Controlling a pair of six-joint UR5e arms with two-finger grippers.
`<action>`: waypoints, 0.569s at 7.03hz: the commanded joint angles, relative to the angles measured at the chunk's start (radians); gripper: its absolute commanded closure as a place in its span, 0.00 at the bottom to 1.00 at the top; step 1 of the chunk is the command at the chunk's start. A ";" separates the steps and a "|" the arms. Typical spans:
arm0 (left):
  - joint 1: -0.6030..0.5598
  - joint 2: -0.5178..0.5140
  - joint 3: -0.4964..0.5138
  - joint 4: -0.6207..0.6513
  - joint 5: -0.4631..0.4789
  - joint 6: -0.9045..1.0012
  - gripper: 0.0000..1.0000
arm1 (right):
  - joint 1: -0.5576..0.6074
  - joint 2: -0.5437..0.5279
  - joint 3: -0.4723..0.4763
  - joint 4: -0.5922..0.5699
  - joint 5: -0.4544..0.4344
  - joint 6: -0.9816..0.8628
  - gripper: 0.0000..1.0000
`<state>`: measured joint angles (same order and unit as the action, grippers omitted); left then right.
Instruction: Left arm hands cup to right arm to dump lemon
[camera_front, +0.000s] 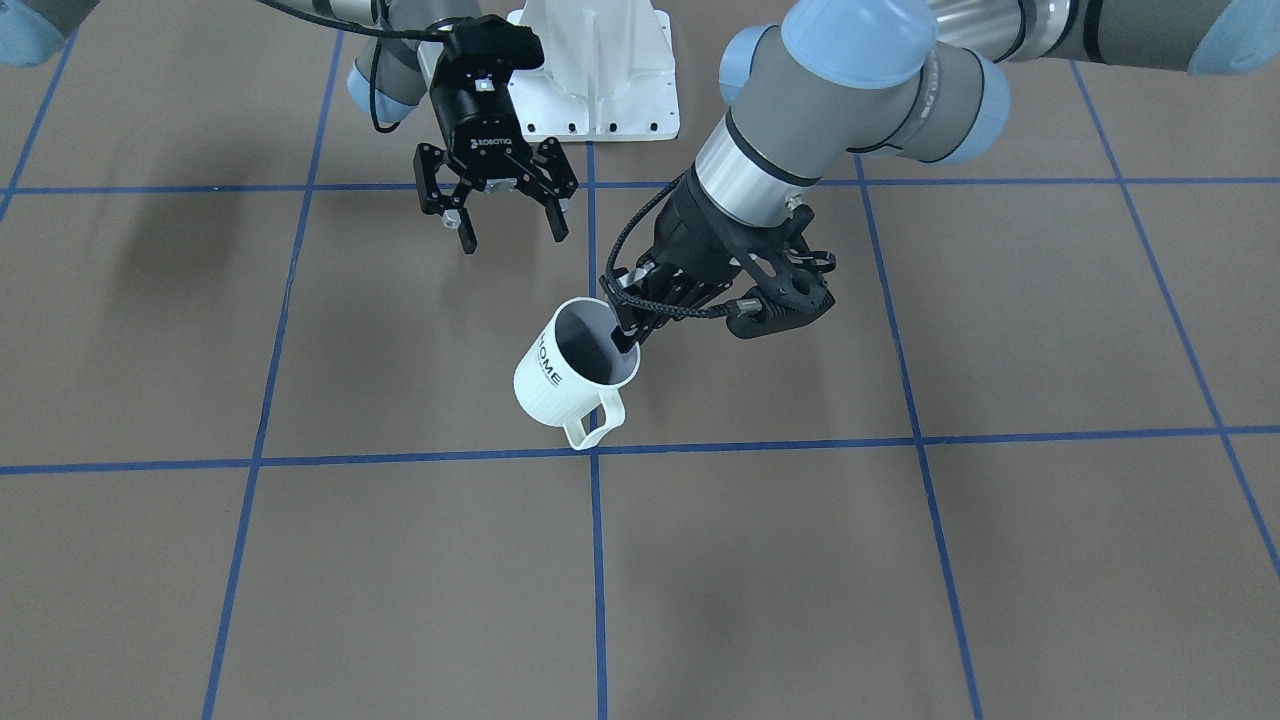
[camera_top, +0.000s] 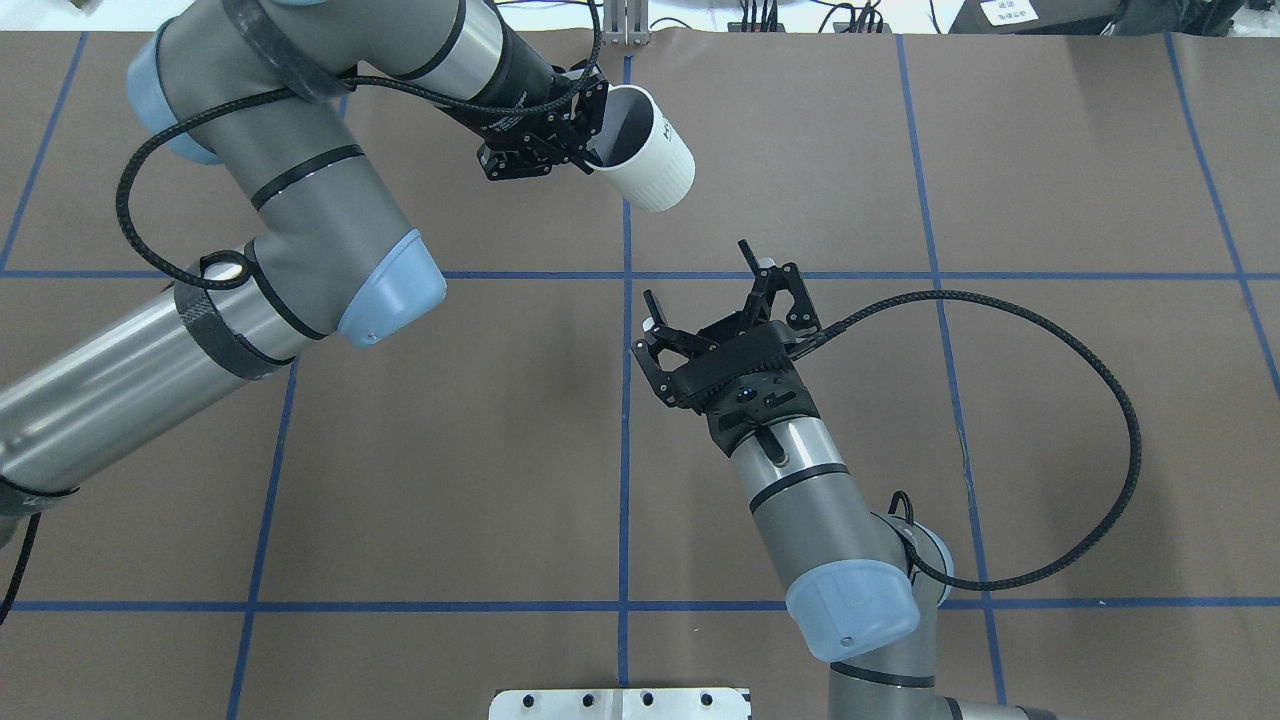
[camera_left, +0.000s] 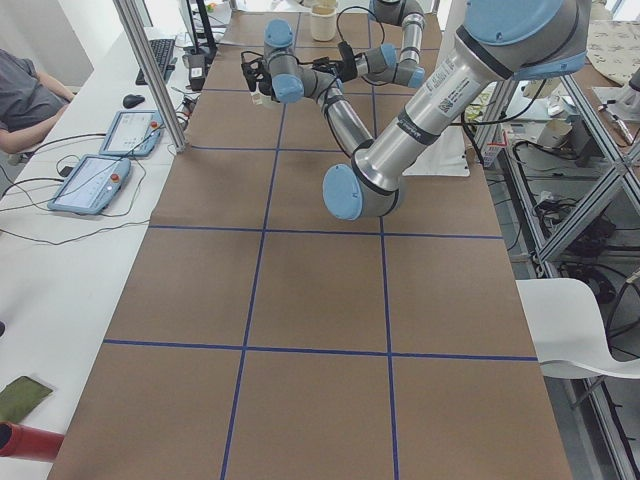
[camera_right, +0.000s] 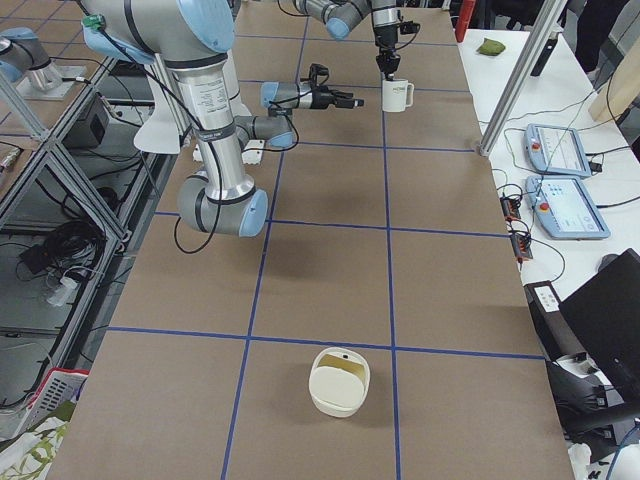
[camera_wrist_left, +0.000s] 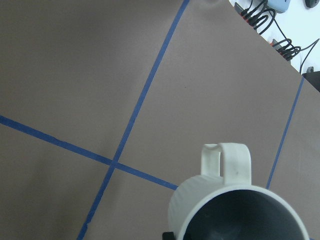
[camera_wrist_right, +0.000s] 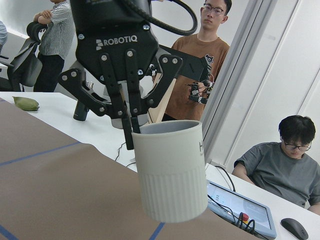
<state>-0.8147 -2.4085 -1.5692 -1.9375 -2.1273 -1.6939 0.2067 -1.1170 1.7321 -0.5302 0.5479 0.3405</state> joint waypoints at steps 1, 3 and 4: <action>-0.011 0.003 0.003 0.002 0.001 0.013 1.00 | 0.031 -0.017 0.004 -0.001 0.012 0.077 0.00; -0.036 0.046 0.000 0.008 0.000 0.081 1.00 | 0.103 -0.049 0.003 -0.004 0.093 0.142 0.00; -0.049 0.072 -0.003 0.008 0.000 0.112 1.00 | 0.158 -0.058 0.001 -0.007 0.143 0.149 0.00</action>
<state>-0.8472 -2.3666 -1.5695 -1.9306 -2.1271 -1.6185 0.3039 -1.1590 1.7347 -0.5341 0.6312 0.4665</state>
